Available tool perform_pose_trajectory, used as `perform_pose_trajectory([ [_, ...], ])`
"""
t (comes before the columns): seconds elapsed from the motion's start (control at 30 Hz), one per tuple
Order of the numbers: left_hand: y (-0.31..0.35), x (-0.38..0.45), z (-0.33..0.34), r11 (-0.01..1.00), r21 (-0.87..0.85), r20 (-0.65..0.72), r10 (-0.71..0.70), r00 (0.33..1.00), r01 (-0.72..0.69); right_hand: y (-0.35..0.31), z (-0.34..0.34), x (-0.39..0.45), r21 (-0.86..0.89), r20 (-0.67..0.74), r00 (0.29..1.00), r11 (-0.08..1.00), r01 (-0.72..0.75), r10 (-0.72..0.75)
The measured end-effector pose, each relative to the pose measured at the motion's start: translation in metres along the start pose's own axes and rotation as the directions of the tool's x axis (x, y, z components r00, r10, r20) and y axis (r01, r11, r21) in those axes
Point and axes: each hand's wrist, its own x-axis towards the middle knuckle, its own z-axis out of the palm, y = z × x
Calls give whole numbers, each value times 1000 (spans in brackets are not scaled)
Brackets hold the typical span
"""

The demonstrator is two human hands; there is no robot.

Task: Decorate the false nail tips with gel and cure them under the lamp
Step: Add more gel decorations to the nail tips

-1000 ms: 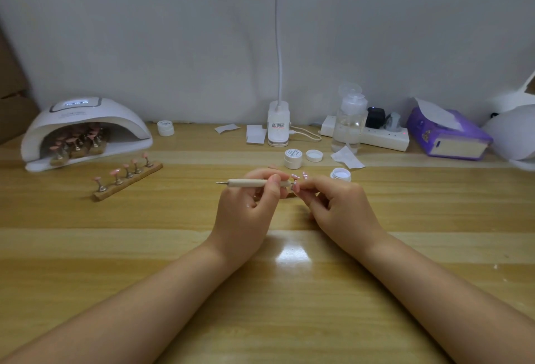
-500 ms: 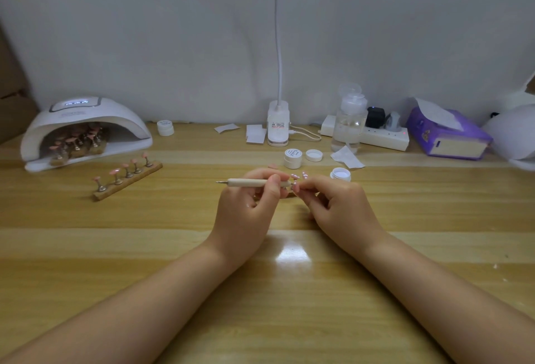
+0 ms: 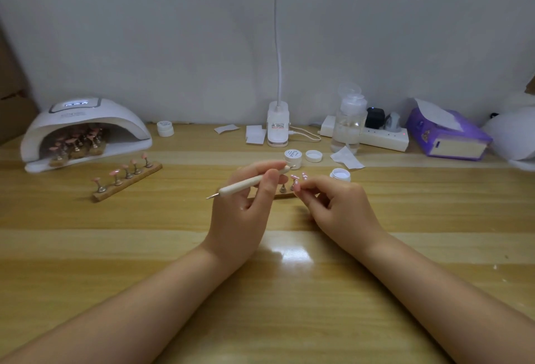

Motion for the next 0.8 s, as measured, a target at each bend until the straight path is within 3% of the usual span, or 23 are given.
perform_pose_trajectory([
  [0.33,0,1,1,998,55,-22,-25,999,26,0,0,-1,72,-27,1000,997,9,-7],
  [0.8,2,-1,2,995,98,60,-25,998,19,-3,-1,-1,56,-13,1000,998,22,-21],
])
